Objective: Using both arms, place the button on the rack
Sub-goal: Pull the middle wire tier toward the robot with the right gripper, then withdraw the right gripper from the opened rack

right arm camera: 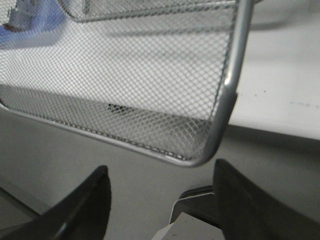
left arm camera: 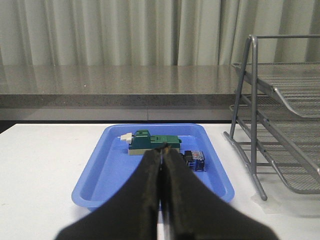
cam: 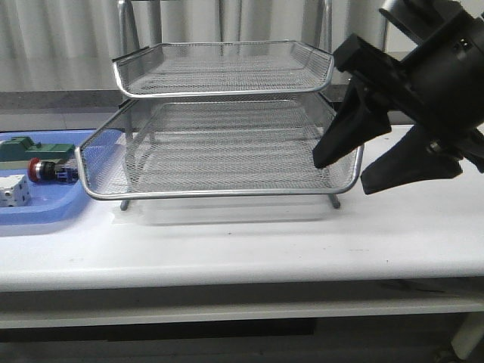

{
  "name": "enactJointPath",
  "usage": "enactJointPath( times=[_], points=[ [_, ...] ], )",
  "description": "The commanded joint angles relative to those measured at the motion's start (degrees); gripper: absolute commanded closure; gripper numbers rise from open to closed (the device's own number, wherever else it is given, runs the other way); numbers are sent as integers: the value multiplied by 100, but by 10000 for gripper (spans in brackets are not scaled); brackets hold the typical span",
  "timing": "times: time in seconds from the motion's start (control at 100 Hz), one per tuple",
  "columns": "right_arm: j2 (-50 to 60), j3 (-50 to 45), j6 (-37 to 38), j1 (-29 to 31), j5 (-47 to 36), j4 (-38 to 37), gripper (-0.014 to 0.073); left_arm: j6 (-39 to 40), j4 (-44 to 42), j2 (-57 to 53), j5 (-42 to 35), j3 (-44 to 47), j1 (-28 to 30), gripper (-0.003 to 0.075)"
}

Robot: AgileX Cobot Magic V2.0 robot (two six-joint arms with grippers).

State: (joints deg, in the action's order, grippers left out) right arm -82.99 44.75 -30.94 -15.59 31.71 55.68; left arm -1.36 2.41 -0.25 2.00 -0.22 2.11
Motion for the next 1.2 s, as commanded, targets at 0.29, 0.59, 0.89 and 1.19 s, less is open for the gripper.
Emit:
enactJointPath(
  times=[0.29, 0.59, 0.89, 1.19],
  points=[
    [753, 111, 2468, 25, 330, -3297, 137, 59, 46, -177, -500, 326, -49, 741],
    [2013, 111, 4059, 25, 405, -5568, 137, 59, 46, -177, -500, 326, -49, 741],
    [3498, 111, 4451, 25, 653, -6187, 137, 59, 46, -177, -500, 326, -49, 741],
    [4370, 111, 4457, 25, 1490, -6315, 139, 59, 46, -177, -500, 326, -49, 741]
  ],
)
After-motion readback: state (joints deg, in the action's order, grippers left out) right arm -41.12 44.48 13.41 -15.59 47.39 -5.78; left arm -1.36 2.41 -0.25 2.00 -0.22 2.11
